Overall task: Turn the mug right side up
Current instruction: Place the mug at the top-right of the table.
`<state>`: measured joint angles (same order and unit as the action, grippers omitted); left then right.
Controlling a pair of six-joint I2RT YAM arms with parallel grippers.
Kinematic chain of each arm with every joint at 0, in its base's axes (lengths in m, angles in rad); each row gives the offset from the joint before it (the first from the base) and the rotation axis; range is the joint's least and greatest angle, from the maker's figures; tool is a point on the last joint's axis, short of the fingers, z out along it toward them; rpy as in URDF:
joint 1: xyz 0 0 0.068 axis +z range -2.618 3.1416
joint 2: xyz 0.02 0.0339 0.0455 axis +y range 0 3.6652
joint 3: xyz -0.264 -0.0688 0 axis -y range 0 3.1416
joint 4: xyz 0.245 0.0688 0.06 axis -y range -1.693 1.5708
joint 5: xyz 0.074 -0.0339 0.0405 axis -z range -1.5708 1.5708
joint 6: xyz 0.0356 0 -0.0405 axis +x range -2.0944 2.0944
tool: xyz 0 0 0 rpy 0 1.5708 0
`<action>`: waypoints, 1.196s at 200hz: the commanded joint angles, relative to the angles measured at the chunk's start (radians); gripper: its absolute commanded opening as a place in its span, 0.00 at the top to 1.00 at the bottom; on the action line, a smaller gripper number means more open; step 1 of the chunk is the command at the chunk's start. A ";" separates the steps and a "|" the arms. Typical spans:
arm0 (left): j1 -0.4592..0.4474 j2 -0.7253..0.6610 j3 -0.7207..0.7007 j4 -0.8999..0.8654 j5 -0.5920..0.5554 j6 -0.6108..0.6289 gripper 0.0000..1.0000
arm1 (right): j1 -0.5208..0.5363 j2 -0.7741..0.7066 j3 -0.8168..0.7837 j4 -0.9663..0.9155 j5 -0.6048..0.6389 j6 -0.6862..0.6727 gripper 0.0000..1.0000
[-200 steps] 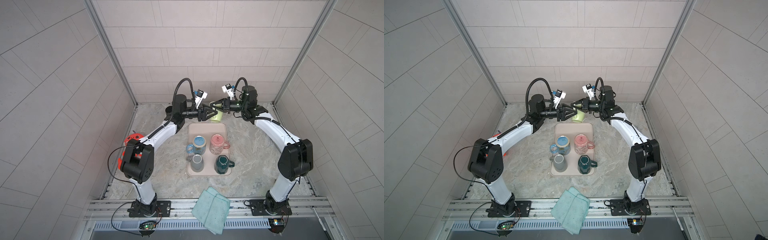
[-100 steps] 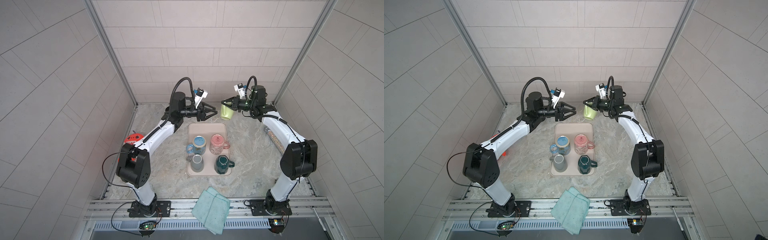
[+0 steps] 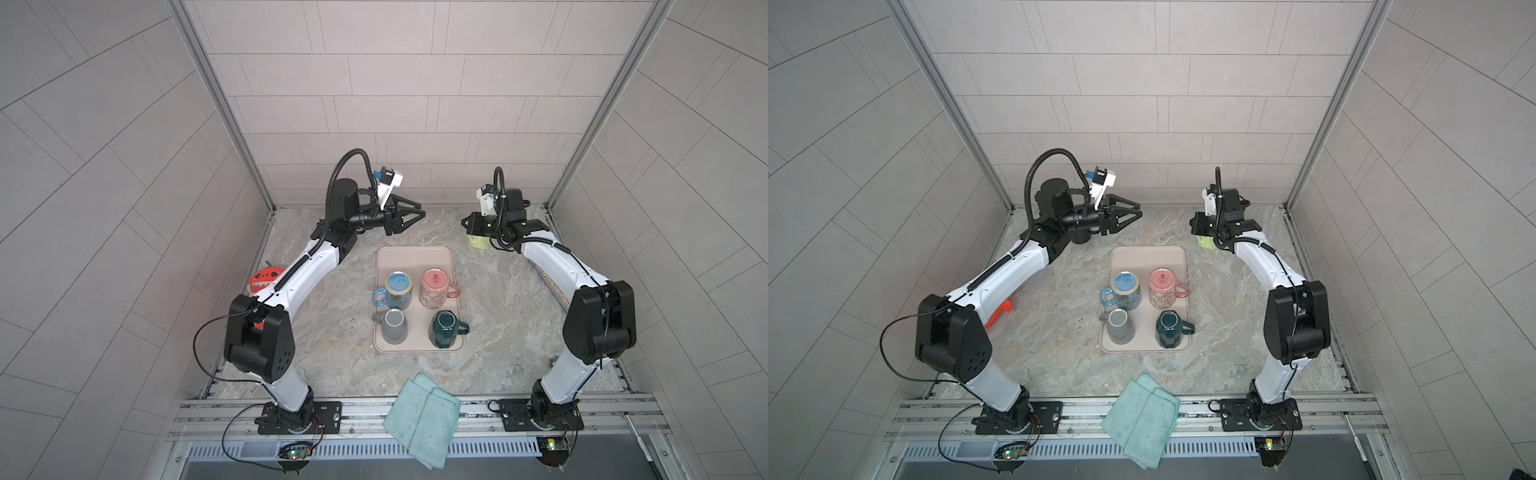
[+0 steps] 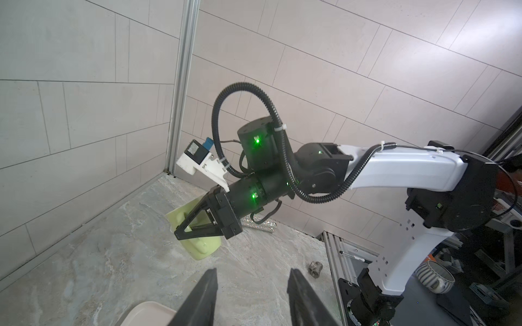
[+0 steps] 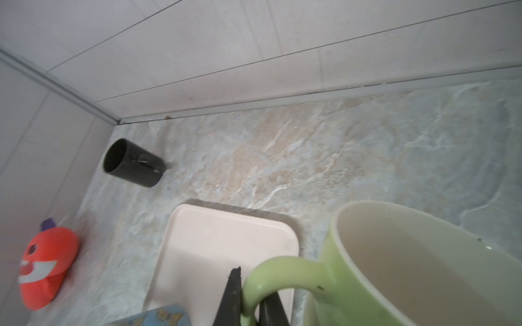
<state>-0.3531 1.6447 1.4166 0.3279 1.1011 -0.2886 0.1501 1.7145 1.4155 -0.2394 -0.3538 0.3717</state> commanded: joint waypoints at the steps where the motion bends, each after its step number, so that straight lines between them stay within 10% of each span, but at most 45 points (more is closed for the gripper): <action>1: 0.010 -0.034 -0.014 0.077 -0.012 -0.020 0.54 | 0.020 -0.059 -0.053 0.240 0.203 -0.072 1.00; 130: 0.027 0.024 -0.073 0.294 -0.048 -0.152 0.55 | 0.097 0.114 -0.364 1.089 0.569 -0.248 1.00; 239: 0.037 0.043 -0.088 0.337 -0.081 -0.173 0.53 | 0.094 0.330 -0.223 1.215 0.641 -0.278 1.00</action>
<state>-0.3229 1.6775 1.3472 0.5980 1.0256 -0.4538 0.2417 2.0205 1.1389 0.8276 0.2333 0.1452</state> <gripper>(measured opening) 0.466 0.081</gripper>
